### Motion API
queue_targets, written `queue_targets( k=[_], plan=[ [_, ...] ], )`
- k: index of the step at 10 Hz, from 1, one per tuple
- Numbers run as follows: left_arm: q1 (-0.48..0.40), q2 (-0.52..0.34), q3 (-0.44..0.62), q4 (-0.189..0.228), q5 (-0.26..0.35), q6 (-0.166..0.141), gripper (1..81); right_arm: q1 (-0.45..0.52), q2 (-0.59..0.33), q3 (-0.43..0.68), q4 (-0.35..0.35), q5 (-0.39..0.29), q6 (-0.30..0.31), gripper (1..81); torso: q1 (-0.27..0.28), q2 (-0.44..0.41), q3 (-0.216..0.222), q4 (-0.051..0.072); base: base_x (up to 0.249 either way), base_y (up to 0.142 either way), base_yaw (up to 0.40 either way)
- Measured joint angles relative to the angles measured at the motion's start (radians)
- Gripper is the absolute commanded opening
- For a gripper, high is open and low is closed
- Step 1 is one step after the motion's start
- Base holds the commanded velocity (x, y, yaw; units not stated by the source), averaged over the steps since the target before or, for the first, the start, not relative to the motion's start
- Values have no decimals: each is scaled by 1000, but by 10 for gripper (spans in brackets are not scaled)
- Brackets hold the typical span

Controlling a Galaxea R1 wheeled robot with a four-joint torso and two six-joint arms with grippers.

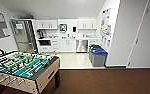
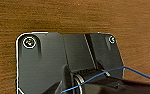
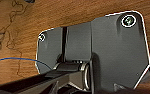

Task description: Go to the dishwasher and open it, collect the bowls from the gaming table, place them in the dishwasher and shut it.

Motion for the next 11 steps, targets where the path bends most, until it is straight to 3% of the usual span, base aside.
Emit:
queue_targets(
  k=[11],
  plan=[
    [9, -11, 26, 0, -3, 0, 811, -3, 5, -1, 0, 0, -2, 811, 0, 0, 0, 0, 100, 0, 0]
  ],
)
